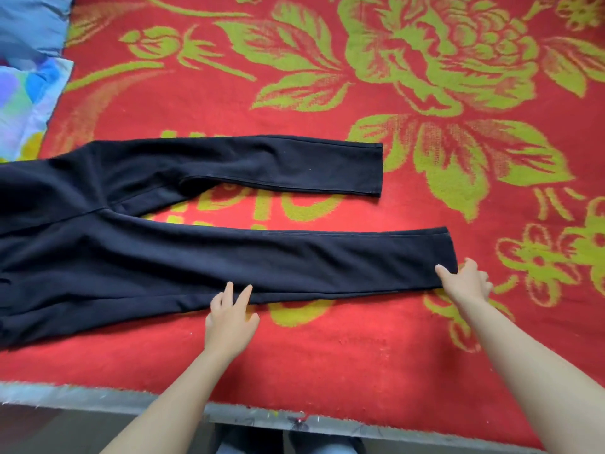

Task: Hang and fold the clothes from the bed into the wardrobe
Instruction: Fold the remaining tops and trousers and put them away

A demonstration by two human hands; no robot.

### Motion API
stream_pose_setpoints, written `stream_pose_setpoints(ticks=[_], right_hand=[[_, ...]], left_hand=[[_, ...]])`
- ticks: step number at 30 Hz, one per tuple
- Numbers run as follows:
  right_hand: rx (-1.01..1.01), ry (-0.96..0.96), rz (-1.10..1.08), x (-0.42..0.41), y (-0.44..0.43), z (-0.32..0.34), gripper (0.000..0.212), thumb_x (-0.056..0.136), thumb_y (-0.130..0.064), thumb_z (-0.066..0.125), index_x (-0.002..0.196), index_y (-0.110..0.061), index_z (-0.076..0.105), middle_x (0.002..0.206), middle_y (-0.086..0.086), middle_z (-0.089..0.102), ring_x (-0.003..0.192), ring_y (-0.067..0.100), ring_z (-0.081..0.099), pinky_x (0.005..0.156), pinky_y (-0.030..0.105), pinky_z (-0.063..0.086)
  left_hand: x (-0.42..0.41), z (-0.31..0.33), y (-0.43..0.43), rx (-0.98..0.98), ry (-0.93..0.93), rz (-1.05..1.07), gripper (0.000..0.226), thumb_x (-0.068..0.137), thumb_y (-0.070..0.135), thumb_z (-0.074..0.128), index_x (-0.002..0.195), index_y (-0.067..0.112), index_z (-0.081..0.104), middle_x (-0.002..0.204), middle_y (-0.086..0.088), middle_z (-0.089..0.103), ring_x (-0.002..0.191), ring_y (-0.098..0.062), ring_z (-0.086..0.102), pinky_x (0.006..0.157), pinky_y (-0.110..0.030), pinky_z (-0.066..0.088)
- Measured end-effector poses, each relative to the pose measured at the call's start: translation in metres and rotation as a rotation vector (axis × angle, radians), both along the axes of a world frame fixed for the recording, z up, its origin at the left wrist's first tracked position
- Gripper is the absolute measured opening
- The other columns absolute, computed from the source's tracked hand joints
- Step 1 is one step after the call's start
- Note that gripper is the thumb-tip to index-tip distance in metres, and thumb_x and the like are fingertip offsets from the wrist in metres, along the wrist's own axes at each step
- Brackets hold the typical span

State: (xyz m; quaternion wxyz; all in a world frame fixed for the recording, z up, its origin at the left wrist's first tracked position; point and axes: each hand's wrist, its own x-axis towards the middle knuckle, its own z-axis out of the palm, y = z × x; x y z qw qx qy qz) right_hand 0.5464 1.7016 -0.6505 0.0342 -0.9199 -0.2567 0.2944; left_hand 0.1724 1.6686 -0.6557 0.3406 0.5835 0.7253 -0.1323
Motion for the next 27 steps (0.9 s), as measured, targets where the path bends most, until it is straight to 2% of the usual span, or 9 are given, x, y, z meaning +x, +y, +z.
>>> stream_pose_setpoints(ticks=[3,5,9,12,16,19,23,25,27], right_hand=[[0.016,0.020,0.201,-0.037,0.020,0.006,0.060,0.091,-0.028,0.053,0.144,-0.012,0.030,0.142,0.024,0.033,0.131,0.039,0.030,0.106,0.041,0.028],[0.027,0.049,0.273,-0.062,0.036,0.009,0.057,0.092,-0.026,0.051,0.144,-0.012,0.031,0.144,0.022,0.032,0.132,0.038,0.029,0.105,0.042,0.030],[0.052,0.118,0.320,-0.098,0.068,0.012,0.051,0.095,-0.026,0.047,0.143,-0.013,0.034,0.143,0.018,0.033,0.132,0.034,0.029,0.102,0.040,0.031],[0.092,0.165,0.265,-0.114,0.094,0.008,0.051,0.095,-0.025,0.047,0.142,-0.011,0.035,0.142,0.018,0.035,0.131,0.035,0.032,0.104,0.040,0.031],[0.137,0.199,0.129,-0.120,0.128,-0.004,0.053,0.094,-0.027,0.049,0.140,-0.007,0.035,0.142,0.019,0.038,0.131,0.036,0.035,0.106,0.041,0.030],[0.167,0.207,0.023,-0.115,0.153,-0.014,0.056,0.091,-0.031,0.054,0.137,-0.004,0.039,0.137,0.019,0.045,0.126,0.036,0.042,0.103,0.041,0.035],[0.225,0.204,-0.176,-0.101,0.181,-0.032,0.056,0.087,-0.031,0.061,0.126,0.006,0.044,0.111,0.016,0.053,0.103,0.030,0.052,0.088,0.039,0.041],[0.236,0.192,-0.270,-0.099,0.187,-0.039,0.052,0.083,-0.031,0.066,0.114,0.008,0.049,0.106,0.018,0.056,0.098,0.034,0.056,0.086,0.044,0.048],[0.236,0.227,-0.320,-0.101,0.194,-0.044,0.036,0.083,-0.026,0.069,0.087,0.005,0.051,0.087,0.019,0.059,0.081,0.035,0.059,0.066,0.039,0.051]], left_hand=[[-0.016,-0.005,0.002,-0.222,0.042,-0.096,0.058,0.095,0.036,0.042,0.149,0.032,0.019,0.159,-0.001,0.004,0.144,-0.026,0.010,0.111,-0.041,0.025],[-0.025,-0.005,0.005,-0.261,0.002,-0.100,0.058,0.095,0.036,0.043,0.149,0.030,0.021,0.159,0.002,0.009,0.141,-0.025,0.019,0.109,-0.040,0.027],[-0.043,-0.001,0.025,-0.104,-0.125,0.020,0.050,0.095,0.027,0.045,0.143,0.023,0.036,0.149,0.003,0.037,0.132,-0.018,0.039,0.107,-0.032,0.033],[-0.062,0.006,0.053,-0.010,-0.181,0.102,0.046,0.094,0.022,0.047,0.140,0.020,0.041,0.143,0.000,0.044,0.127,-0.019,0.044,0.104,-0.033,0.036],[-0.086,0.009,0.093,0.147,-0.106,0.090,0.050,0.094,0.021,0.049,0.143,0.018,0.037,0.149,-0.003,0.035,0.132,-0.025,0.033,0.105,-0.036,0.032],[-0.100,0.004,0.120,0.214,0.004,0.051,0.055,0.094,0.024,0.049,0.146,0.020,0.032,0.153,-0.005,0.025,0.136,-0.026,0.025,0.105,-0.039,0.031],[-0.108,-0.008,0.157,0.227,0.070,-0.004,0.064,0.094,0.027,0.049,0.150,0.023,0.018,0.158,-0.009,0.009,0.141,-0.027,0.015,0.107,-0.042,0.029],[-0.107,-0.013,0.168,0.214,0.092,-0.035,0.069,0.094,0.028,0.048,0.151,0.025,0.010,0.158,-0.009,0.001,0.143,-0.028,0.007,0.110,-0.042,0.024],[-0.105,-0.017,0.180,0.215,0.119,-0.062,0.073,0.093,0.030,0.047,0.151,0.026,0.002,0.158,-0.009,-0.003,0.144,-0.029,0.003,0.112,-0.042,0.021]])
